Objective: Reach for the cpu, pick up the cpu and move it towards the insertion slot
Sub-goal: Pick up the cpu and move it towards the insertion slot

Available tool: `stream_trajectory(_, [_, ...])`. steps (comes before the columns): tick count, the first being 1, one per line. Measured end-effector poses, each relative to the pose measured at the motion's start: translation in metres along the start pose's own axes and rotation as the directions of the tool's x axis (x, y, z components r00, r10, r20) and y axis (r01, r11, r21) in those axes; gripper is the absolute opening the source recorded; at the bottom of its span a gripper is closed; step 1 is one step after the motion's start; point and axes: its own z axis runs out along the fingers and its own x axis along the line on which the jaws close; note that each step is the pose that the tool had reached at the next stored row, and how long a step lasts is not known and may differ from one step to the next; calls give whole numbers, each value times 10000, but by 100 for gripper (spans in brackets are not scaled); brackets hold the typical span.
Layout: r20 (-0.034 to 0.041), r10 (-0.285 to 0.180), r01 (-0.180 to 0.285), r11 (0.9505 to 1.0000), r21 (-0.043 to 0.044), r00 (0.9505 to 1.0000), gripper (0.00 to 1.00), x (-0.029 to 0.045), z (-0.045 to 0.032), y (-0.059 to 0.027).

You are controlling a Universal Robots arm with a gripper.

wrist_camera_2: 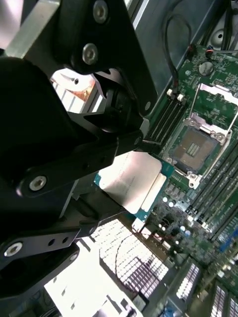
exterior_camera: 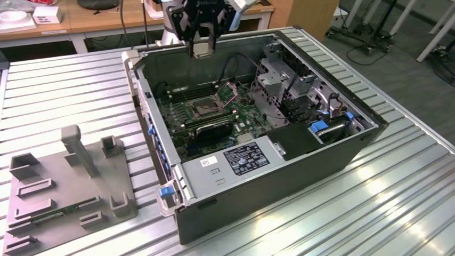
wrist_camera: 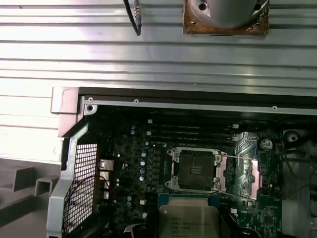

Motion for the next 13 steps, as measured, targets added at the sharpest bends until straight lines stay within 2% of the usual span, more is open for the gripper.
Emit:
stream_trajectory(7, [-1,1,-1,10000,0,10000,55,-68,113,157])
stream_trajectory(13, [8,154,-154,9999,-3,9999,55,-151,196,178])
